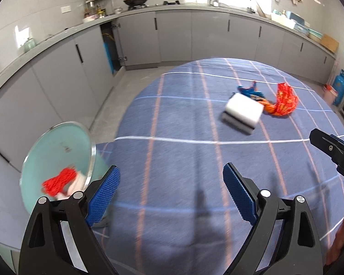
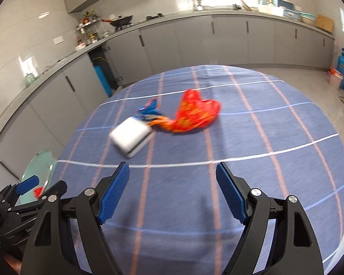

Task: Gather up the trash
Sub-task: 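Move both open tools back toward the white sponge and red bag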

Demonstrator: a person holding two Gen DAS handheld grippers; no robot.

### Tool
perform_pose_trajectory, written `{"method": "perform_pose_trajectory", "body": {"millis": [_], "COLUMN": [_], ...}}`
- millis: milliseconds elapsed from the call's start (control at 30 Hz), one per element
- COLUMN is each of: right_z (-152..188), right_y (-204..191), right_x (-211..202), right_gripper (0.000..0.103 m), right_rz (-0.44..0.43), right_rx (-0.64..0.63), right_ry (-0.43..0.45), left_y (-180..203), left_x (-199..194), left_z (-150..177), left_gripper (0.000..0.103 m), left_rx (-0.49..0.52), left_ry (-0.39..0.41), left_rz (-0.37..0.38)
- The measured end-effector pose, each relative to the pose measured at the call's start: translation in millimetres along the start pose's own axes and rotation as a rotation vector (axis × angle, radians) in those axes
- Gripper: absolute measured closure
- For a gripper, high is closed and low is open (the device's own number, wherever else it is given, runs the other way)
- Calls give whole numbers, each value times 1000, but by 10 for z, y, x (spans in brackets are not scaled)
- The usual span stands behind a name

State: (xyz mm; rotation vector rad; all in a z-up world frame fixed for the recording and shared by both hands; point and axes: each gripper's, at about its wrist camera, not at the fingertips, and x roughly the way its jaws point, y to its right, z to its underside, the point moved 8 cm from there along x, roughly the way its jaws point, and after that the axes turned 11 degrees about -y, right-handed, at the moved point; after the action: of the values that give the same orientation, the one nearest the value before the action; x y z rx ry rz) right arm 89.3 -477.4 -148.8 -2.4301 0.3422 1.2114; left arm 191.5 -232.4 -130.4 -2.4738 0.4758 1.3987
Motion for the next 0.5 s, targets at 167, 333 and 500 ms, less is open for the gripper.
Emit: {"method": "perform_pose_trajectory", "body": {"millis": [167,333,500], "right_z": [-184,-421,-732], "right_y": [256,393,430], "right_x": [117,291,563], "right_gripper": [26,26,26], "right_rz": [22,8,-18], "right_rx": [19,44,72], "right_ry": [-10,-31,-55], "left_y": [275,534,748], "left_x": [135,340,546], "left_z": [-234,-459,-708], "left_gripper": [13,13,13], "left_rx": [35,72,109], "left_ry": [4,-11,-9], "left_rz": [21,35,42]}}
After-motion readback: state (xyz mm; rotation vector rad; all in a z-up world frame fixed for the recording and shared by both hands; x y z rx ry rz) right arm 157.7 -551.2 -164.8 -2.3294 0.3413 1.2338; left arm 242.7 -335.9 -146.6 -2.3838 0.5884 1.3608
